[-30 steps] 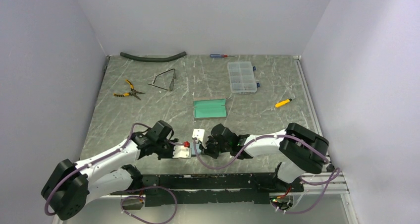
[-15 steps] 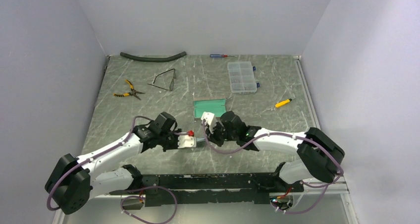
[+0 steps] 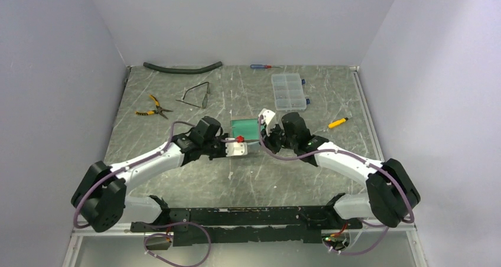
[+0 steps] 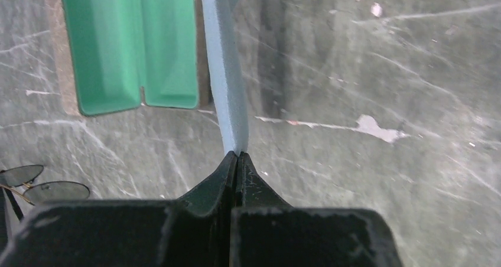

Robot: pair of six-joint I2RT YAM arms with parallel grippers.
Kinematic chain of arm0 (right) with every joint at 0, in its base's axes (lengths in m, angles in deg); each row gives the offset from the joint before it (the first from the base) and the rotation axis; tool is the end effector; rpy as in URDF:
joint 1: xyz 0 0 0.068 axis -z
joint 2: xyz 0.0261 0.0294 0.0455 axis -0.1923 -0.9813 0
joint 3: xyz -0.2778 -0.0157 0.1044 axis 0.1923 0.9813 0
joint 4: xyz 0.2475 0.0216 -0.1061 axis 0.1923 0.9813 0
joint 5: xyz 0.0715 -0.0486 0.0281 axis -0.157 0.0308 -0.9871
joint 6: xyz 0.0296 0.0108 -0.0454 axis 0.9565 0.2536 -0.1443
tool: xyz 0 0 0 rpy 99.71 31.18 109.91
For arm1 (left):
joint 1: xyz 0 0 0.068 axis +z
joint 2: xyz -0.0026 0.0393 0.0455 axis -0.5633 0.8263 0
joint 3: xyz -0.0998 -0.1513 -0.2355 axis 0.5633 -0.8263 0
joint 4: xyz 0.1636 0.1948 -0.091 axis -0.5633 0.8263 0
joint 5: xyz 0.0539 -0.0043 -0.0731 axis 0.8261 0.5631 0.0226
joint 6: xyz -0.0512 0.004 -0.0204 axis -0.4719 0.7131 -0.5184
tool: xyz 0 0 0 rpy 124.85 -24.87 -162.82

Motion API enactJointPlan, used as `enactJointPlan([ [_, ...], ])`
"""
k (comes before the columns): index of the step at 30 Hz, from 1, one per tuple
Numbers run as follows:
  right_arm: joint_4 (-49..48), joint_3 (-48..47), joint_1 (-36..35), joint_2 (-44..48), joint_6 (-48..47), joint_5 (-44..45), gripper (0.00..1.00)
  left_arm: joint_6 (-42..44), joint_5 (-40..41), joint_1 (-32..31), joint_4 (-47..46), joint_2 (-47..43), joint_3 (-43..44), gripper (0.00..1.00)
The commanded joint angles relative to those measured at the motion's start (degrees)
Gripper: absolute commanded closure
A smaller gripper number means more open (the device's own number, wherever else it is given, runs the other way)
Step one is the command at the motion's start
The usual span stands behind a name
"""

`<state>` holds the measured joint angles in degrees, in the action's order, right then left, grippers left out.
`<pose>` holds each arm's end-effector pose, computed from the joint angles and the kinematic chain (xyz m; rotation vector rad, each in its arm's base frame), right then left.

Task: Organize the sunglasses
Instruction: Place the glasses cleaning cloth in the sunglasses case.

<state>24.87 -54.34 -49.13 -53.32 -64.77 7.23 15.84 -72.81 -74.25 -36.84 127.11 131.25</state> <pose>0.2094 0.1788 0.2304 -1.0640 1.9029 0.6238 0.1923 -0.1730 0.2344 1.7187 1.6530 -0.2379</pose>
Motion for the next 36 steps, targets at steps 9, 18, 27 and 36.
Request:
enactJointPlan([
  [9,-1.2,-9.4,9.6,-7.7,-7.2,0.3,1.0,5.7,0.2,6.2,-13.6,13.4,9.7,0.97],
  [18,-1.4,-13.8,12.1,-15.0,-12.7,1.2,1.0,8.2,-2.0,6.7,-19.4,21.1,11.1,0.97],
  [27,-1.6,-14.3,12.5,-17.1,-15.7,0.6,1.0,9.4,-3.2,7.5,-21.0,23.5,11.7,0.97],
  [36,0.6,-14.3,12.5,-19.3,-19.6,-2.1,1.0,9.1,-5.7,7.5,-20.3,24.8,10.3,0.97],
])
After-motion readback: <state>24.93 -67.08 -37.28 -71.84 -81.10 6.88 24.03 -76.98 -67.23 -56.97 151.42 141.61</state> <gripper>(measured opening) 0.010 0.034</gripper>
